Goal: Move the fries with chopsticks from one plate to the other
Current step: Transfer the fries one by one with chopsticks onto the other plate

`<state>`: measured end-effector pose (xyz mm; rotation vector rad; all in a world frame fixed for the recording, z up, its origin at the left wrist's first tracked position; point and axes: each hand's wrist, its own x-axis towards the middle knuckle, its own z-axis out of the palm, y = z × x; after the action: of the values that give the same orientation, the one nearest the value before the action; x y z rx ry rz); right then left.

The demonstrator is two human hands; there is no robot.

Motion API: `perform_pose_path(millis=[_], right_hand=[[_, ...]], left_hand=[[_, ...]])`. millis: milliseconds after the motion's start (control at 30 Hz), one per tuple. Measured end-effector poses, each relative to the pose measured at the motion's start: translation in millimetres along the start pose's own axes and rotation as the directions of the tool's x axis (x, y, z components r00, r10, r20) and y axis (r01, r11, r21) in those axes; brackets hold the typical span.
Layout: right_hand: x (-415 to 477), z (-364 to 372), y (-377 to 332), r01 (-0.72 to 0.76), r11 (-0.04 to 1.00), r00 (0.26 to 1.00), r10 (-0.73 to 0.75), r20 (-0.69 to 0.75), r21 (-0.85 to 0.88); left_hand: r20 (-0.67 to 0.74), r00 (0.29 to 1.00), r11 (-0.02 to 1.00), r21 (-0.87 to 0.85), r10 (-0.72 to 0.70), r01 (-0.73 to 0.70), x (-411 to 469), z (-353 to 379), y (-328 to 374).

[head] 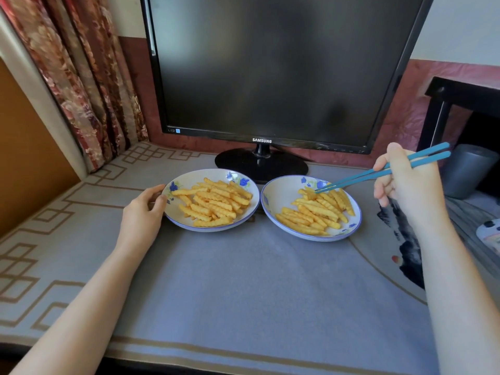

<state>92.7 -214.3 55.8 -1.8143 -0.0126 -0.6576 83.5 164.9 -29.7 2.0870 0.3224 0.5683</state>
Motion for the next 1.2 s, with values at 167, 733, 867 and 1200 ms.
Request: perform_pose_path(millis=[167, 733, 867, 1200], right_hand=[[-10, 13, -4, 0.032, 0.999, 0.998, -0.031, -0.057, 0.019], [-43, 85, -52, 0.026, 0.905, 0.996, -0.061, 0.068, 0.424], [-54, 118, -60, 0.022, 0.895, 0.971, -0.125, 0.203, 0.445], [-65, 160, -45, 0.027, 0.947, 0.896, -0.164, 0.412, 0.319]], left_hand=[[0.0, 1.0, 1.0, -0.002, 0.004, -0.004, 0, 0, 0], [-0.001, 1.0, 1.0, 0.004, 0.005, -0.005, 1, 0, -1], [0.0, 1.0, 1.0, -0.004, 0.003, -0.003, 1, 1, -2], [-0.01, 1.0, 1.0, -0.018, 0.008, -0.008, 0, 1, 0]])
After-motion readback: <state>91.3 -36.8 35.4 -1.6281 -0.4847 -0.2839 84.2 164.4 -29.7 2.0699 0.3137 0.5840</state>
